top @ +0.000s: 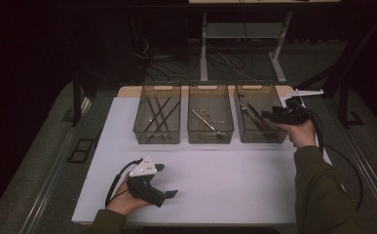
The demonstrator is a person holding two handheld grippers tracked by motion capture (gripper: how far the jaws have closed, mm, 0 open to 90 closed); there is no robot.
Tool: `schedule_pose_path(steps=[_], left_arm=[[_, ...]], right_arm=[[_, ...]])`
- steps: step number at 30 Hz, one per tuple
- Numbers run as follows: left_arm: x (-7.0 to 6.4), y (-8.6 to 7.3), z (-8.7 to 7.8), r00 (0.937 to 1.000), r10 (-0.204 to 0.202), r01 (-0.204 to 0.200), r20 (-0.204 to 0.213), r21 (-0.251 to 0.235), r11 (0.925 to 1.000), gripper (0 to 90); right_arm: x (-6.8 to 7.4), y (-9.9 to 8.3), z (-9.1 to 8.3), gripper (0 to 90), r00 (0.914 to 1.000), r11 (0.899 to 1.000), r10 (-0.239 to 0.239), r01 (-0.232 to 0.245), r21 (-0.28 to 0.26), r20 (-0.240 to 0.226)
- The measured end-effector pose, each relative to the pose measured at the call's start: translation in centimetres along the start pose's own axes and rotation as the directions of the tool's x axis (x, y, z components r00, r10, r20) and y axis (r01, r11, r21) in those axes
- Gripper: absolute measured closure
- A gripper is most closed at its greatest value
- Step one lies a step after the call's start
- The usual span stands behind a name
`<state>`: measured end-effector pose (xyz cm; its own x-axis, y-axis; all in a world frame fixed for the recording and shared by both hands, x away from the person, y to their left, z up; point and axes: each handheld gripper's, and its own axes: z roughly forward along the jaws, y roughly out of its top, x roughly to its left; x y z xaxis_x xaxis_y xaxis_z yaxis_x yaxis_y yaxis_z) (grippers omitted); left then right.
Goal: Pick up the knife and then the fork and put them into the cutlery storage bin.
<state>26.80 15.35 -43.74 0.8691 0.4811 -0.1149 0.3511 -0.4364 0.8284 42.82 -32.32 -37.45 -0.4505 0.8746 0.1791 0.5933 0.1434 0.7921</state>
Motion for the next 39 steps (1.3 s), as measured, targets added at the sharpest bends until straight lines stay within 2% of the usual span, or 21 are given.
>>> schedule_pose_path(steps=[2,6,10,13,18,24,29,31,39], left_arm=[[0.1,0.1,0.0,1.0,0.005,-0.005,0.001,0.001,1.0,0.1],[0.4,0.1,0.0,1.0,0.006,-0.006,0.0,-0.001,1.0,0.1],[0.9,0.2,0.2,1.0,0.004,-0.004,0.001,-0.006,1.0,0.0],[1.2,0.2,0.3,1.0,-0.005,0.005,-0.003,-0.003,1.0,0.0],[1.1,0.2,0.3,1.0,0.0,0.0,0.0,0.001,1.0,0.0],[1.0,0.1,0.1,1.0,0.001,-0.001,0.005,0.001,1.0,0.0],[1.3,0.0,-0.1,1.0,0.007,-0.007,0.001,0.008,0.9999,0.0],[1.2,0.0,-0.1,1.0,0.008,-0.008,0.003,0.008,0.9999,0.0],[0.9,-0.1,-0.1,0.9999,0.009,-0.009,-0.006,0.031,0.9995,0.0]], right_arm=[[0.3,-0.1,-0.4,34.5,0.9999,1.0,0.001,-0.001,-0.01,-0.012],[0.8,-0.4,-1.2,29.8,0.9998,0.999,-0.013,0.013,-0.035,0.012],[1.2,-0.9,-1.8,25.9,0.9999,0.999,-0.001,0.001,-0.048,0.016],[1.4,-1.5,-2.1,23.0,0.9998,0.998,-0.014,0.015,-0.068,0.014],[2.0,-2.2,-2.6,19.4,0.9997,0.996,-0.023,0.023,-0.087,0.003],[2.9,-3.3,-3.1,18.6,0.999,0.993,-0.028,0.024,-0.115,-0.035],[4.0,-4.2,-3.5,18.1,0.9969,0.991,-0.059,0.052,-0.119,-0.052],[4.3,-4.6,-3.6,17.8,0.9948,0.99,-0.084,0.077,-0.116,-0.057],[5.7,-6.2,-4.4,17.0,0.9852,0.986,-0.135,0.123,-0.116,-0.105]])
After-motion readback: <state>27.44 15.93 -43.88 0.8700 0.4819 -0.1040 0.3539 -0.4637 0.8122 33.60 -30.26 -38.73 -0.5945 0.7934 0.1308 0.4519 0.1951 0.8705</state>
